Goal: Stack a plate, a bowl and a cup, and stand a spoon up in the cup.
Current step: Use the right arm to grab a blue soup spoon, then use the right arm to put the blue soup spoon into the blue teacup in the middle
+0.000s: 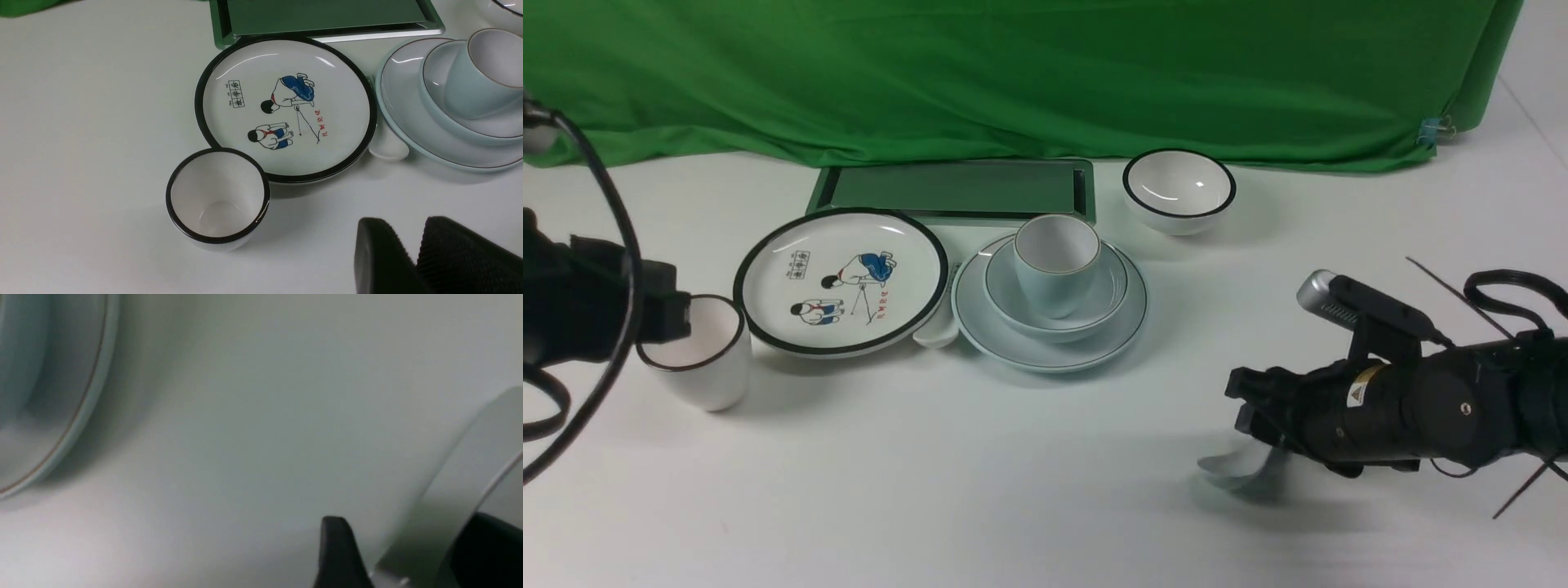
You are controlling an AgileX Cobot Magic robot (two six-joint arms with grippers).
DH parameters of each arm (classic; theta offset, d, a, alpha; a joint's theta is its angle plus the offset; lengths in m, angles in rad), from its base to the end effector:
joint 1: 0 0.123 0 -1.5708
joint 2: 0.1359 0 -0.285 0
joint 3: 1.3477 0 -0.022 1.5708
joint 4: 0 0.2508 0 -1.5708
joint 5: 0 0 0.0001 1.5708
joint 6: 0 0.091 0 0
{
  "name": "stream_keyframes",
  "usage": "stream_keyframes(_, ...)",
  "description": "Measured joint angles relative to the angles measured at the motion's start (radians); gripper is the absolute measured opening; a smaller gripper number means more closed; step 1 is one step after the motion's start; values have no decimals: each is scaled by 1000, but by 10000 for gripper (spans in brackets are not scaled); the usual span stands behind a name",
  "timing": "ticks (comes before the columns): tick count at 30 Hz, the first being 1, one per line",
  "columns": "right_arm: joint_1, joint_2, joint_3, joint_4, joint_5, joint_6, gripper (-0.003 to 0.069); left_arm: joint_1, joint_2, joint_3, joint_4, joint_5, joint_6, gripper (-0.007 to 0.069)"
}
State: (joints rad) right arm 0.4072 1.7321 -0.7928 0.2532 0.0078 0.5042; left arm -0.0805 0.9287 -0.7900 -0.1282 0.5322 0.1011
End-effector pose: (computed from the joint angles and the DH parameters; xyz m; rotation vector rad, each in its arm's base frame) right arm 0.2979 0.1287 0.1522 0.4347 2.4625 0.5127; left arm 0.1882 -0.0211 0.3315 0.1141 2.1490 -0.1221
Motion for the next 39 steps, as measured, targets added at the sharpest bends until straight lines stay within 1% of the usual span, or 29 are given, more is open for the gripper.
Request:
stream_keyframes(2,0,37,-36,0,-21,-9,379,0,0,0,0,0,0,108)
stream_keyframes(3,0,56,-56,0,-26,-28,343,0,0,0,0,0,0,109)
stream_keyframes(5,0,83,-85,0,-32,-80,247,0,0,0,0,0,1,109)
stream_keyframes(6,0,97,-103,0,-34,-120,172,0,0,0,0,0,4,111)
stream_keyframes(7,0,98,-106,1,-33,-134,156,0,0,0,0,0,4,111)
stream_keyframes(10,1,95,-144,1,-8,-256,164,0,0,0,0,1,6,111)
stream_keyframes(13,18,53,-184,1,-8,-332,164,0,0,0,0,1,6,113)
stream_keyframes(17,78,8,-256,0,-141,-418,164,0,0,0,-5,0,8,115)
stream_keyframes(18,124,9,-301,-12,-277,-479,164,0,0,0,-13,0,11,115)
stream_keyframes(22,186,79,-372,-30,-555,-618,164,0,0,0,-19,1,34,115)
stream_keyframes(23,195,111,-395,-33,-613,-636,164,0,0,0,-21,1,38,115)
stream_keyframes(24,198,126,-404,-34,-622,-638,164,0,0,0,-21,1,38,115)
stream_keyframes(25,202,189,-449,-34,-686,-655,164,0,0,0,-24,2,39,115)
stream_keyframes(28,201,300,-544,-34,-710,-661,164,0,0,0,-26,2,40,115)
stream_keyframes(34,201,423,-685,-34,-710,-663,166,0,0,0,-26,2,42,115)
stream_keyframes(36,201,436,-696,-34,-708,-664,200,0,0,0,-26,2,42,115)
stream_keyframes(39,201,442,-698,-34,-674,-699,319,0,0,0,-26,2,42,115)
